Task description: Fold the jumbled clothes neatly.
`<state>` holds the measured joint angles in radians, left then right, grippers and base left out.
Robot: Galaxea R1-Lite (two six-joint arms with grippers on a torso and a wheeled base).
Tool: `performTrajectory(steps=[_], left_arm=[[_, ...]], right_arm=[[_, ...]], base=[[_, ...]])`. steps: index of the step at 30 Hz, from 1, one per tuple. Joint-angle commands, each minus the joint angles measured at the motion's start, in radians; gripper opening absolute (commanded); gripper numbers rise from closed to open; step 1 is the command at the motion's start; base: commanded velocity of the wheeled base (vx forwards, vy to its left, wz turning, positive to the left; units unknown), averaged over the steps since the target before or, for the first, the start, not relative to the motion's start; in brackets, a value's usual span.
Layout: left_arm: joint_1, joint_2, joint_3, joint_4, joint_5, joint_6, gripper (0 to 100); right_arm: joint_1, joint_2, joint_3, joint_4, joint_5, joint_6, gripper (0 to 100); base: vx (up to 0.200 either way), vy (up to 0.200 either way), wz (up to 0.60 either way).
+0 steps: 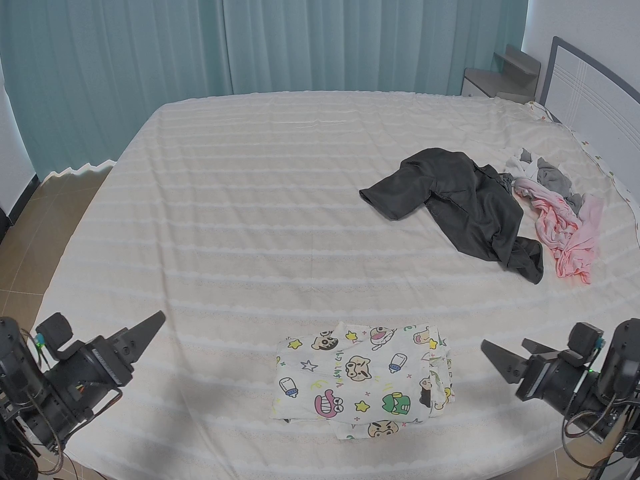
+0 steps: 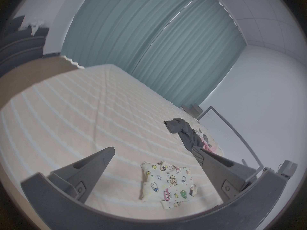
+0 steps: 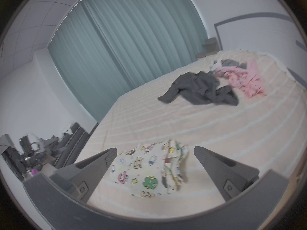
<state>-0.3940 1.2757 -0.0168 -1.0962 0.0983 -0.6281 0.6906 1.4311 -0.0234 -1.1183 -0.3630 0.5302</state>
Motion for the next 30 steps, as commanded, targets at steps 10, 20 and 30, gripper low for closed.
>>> performTrajectory(steps=[10,20,30], left_arm=[[0.311,-1.19,-0.018,0.993,0.228,0.446,100],[0.405,-1.251,-0.008,1.058,0.342,0.676,100],[0.396,-1.259,0.009,1.118,-0.149,0.633,100]], right_arm=[[-0.45,-1.242,0.014,1.071,-0.246,-0.182,100],[-0.574,-1.328,0.02,1.04,-0.085,-0.401,100],[-0.573,-1.328,0.023,1.052,0.308,-0.426,100]], base=[[0.0,0.0,0.0],[0.0,0.0,0.0],[0.0,0.0,0.0]])
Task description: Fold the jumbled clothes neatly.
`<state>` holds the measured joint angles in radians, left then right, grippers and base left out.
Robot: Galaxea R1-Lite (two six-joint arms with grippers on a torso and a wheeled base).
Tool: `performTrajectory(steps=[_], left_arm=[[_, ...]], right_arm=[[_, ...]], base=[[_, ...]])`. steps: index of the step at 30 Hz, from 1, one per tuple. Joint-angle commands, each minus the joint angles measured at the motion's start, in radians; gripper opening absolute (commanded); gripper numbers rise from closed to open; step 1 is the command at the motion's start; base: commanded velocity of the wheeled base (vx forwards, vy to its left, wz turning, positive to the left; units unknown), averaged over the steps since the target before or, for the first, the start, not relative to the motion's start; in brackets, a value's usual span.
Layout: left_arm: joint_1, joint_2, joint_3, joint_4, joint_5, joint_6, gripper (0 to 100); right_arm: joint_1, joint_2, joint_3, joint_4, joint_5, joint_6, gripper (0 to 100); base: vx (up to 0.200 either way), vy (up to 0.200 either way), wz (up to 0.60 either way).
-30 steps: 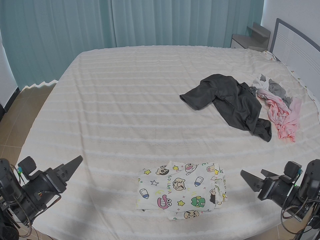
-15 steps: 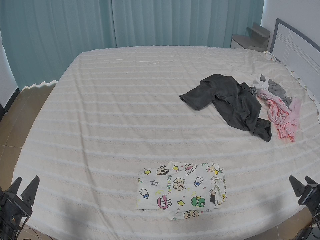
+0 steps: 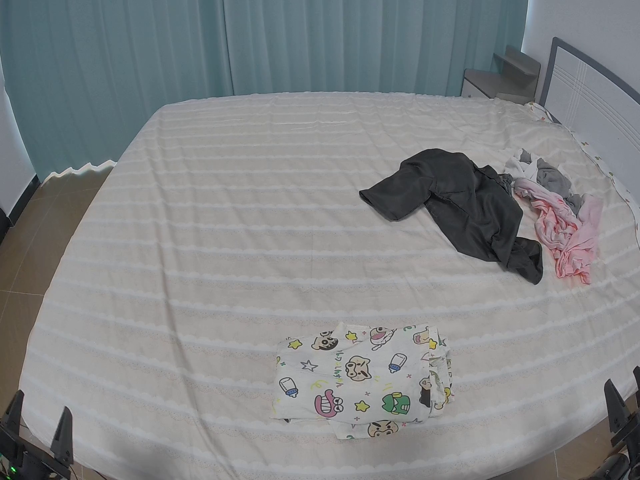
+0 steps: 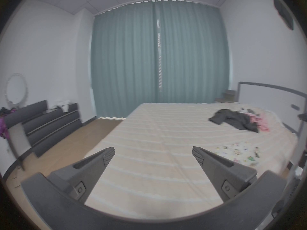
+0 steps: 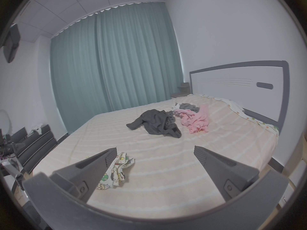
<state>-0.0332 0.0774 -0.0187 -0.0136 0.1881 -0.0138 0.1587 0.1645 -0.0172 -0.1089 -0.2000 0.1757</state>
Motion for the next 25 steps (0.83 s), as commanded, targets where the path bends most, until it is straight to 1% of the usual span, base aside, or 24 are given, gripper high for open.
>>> performTrajectory(steps=[1,2,3,4,6,10,11,12,13,14,16,20,21,25], left_arm=[[0.035,-0.061,0.011,0.035,-0.239,0.018,100],[0.035,-0.061,0.011,0.035,-0.239,0.018,100],[0.032,-0.053,0.01,0.037,-0.24,0.023,100],[0.032,-0.056,0.01,0.037,-0.24,0.023,100],[0.035,-0.067,0.011,0.038,-0.236,0.025,100],[0.035,-0.067,0.011,0.038,-0.233,0.025,100],[0.035,-0.065,0.011,0.038,-0.233,0.025,100],[0.035,-0.065,0.011,0.038,-0.233,0.025,100],[0.035,-0.065,0.011,0.038,-0.233,0.025,100],[0.035,-0.065,0.011,0.038,-0.233,0.023,100],[0.035,-0.065,0.011,0.038,-0.233,0.025,100],[0.035,-0.067,0.011,0.038,-0.233,0.025,100],[0.035,-0.067,0.011,0.038,-0.233,0.025,100],[0.035,-0.065,0.011,0.038,-0.233,0.025,100]], right_arm=[[-0.041,-0.062,0.017,0.043,0.145,-0.071,100],[-0.041,-0.062,0.017,0.043,0.145,-0.071,100],[-0.042,-0.062,0.016,0.057,0.14,-0.16,100],[-0.042,-0.062,0.016,0.058,0.14,-0.182,100],[-0.042,-0.062,0.016,0.058,0.14,-0.185,100],[-0.047,-0.062,0.017,0.061,0.14,-0.156,100],[-0.093,-0.069,0.013,0.078,0.145,-0.151,100],[-0.093,-0.069,0.013,0.078,0.145,-0.151,100],[-0.185,-0.092,0.008,0.117,0.16,-0.171,100],[-0.205,-0.094,0.008,0.124,0.168,-0.185,100],[-0.191,-0.095,0.008,0.13,0.18,-0.199,100],[-0.174,-0.128,0.008,0.129,0.182,-0.203,100],[-0.162,-0.164,0.013,0.121,0.189,-0.202,100],[-0.16,-0.163,0.017,0.106,0.198,-0.179,100]], base=[[0.0,0.0,0.0],[0.0,0.0,0.0],[0.0,0.0,0.0],[0.0,0.0,0.0],[0.0,0.0,0.0],[0.0,0.0,0.0],[0.0,0.0,0.0],[0.0,0.0,0.0],[0.0,0.0,0.0],[0.0,0.0,0.0],[0.0,0.0,0.0],[0.0,0.0,0.0],[0.0,0.0,0.0],[0.0,0.0,0.0]])
